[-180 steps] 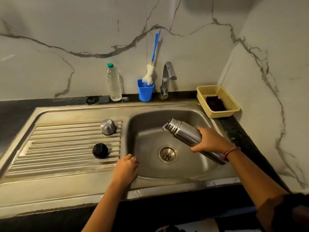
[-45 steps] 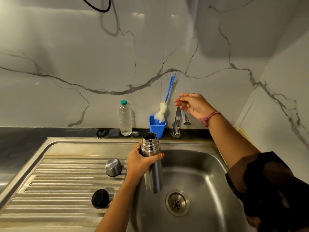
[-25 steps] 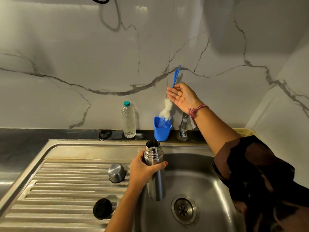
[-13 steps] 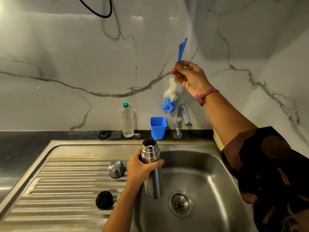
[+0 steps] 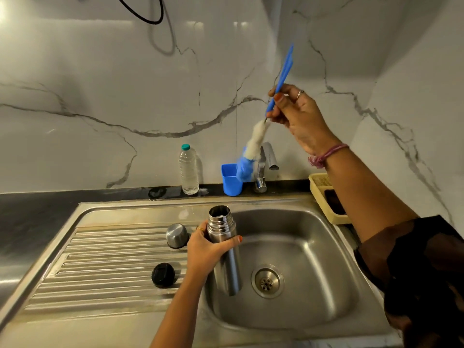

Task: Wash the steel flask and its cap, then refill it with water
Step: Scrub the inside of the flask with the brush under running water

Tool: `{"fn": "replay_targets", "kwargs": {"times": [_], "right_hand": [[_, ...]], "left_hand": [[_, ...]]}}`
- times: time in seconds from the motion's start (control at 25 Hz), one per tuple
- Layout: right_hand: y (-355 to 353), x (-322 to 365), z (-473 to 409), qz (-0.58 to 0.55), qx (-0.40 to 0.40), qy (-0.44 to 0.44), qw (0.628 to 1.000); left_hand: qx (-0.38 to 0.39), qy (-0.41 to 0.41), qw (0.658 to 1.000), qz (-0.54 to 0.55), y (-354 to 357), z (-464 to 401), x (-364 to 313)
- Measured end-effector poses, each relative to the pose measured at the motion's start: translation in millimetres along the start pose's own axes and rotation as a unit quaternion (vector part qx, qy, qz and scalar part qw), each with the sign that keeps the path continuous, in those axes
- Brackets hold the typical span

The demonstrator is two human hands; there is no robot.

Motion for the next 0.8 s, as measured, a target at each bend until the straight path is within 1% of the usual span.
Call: {"fn": "replay_targets", "kwargs": {"times": [0.08,0.2,0.32,0.4,0.48,0.6,0.68,0.72,0.8], "right_hand": [[7.9,-6.7,25.0,0.017,0.022,0.019,0.999],[18.3,-32.4,68.0,-0.018,0.073,0.119,0.990],[20.3,-66.3,112.1,-0.083,0.123,0.268,0.952],[11.5,-88.8,134.1,-0.049,0.131,0.341,0.930],[0.6,-106.6,151.7,-0.010,0.138,0.390,0.910],[-11.6,-125.5,176.7,0.014,0.155,0.447,0.881],[-20.9,-136.3,192.7,0.068,0.165,0.460,0.870],[-26.7,-141.5,199.8,0.090,0.163,0.459,0.869],[-41.5,-147.3,211.4,0.108,0.134,0.451,0.876]], "left_hand": [[-0.001,-0.004,1.000,0.007,-2.5,5.1,5.9],[0.001,-0.011,1.000,0.012,-4.6,11.8,14.5],[0.011,-0.018,1.000,0.012,-3.8,16.7,22.5],[0.010,-0.020,1.000,0.013,-3.1,18.8,25.6],[0.009,-0.021,1.000,0.010,-1.5,19.7,27.9],[0.012,-0.022,1.000,0.005,0.1,21.9,29.6],[0.015,-0.023,1.000,-0.003,1.1,23.4,30.5],[0.015,-0.023,1.000,-0.005,1.6,23.9,30.9],[0.015,-0.024,1.000,-0.009,2.5,24.4,32.1]]}}
Point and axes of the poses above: each hand's wrist, its own z-axis away from the middle knuckle, its own y-axis out of the palm, x = y × z, the point moved 6 cm from there along -z, towards the middle knuckle, and after that the axes turned 4 degrees about -z, right-handed, at the moved point
